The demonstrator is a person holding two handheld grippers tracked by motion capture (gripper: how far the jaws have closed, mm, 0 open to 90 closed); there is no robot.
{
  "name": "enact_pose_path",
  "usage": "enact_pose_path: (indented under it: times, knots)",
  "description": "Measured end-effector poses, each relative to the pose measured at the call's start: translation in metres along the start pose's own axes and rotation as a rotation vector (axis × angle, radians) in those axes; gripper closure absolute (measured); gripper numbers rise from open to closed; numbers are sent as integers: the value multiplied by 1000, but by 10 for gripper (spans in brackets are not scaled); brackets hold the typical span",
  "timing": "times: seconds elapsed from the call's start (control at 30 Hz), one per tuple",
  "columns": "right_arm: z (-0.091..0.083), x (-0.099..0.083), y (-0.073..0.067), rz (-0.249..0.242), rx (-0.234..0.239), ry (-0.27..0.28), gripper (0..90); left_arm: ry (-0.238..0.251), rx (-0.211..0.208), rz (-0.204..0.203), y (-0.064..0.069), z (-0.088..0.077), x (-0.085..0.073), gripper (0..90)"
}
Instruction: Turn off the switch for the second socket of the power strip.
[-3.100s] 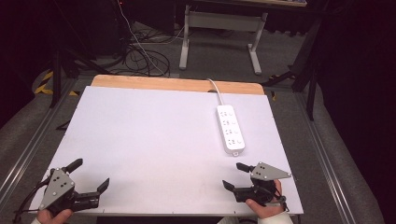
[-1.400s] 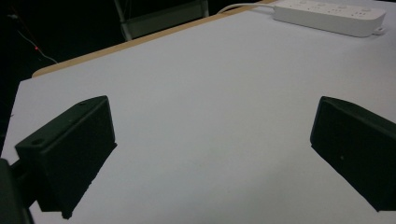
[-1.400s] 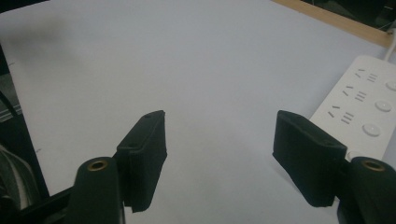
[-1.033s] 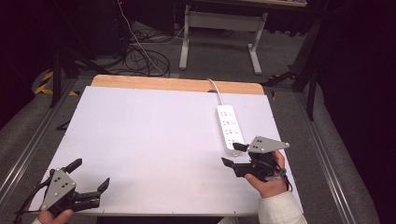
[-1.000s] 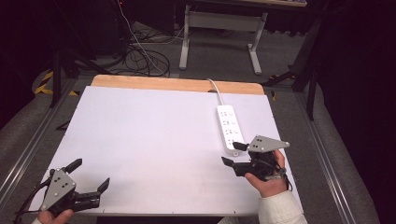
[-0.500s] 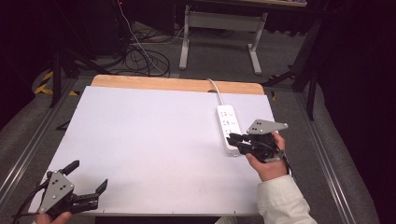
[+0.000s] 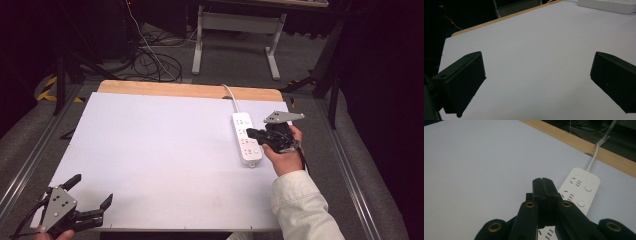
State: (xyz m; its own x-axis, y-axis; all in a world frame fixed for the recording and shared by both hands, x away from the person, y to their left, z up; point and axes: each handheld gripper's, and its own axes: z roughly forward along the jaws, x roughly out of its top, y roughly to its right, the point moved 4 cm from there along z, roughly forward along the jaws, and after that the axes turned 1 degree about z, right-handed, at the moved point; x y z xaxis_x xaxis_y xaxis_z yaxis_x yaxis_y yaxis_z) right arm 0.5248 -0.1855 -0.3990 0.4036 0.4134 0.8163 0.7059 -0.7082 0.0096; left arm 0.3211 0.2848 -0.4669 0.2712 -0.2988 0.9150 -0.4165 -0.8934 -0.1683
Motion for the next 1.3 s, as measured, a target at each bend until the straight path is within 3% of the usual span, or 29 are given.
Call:
enact_pose_path:
  times: [0.43, 0.77, 1.0, 1.3]
  knots:
    - [23, -1, 27, 48, -71, 2, 900, 2, 2, 3, 0, -1, 0, 5]
    - [44, -6, 41, 31, -113, 1, 900, 2, 5, 12, 0, -1, 0, 5]
    - [56, -12, 49, 39, -146, -27, 900, 4, 15, 0, 0, 0, 0, 5]
    - [68, -20, 61, 95, -157, -24, 900, 3, 21, 5, 0, 0, 0, 5]
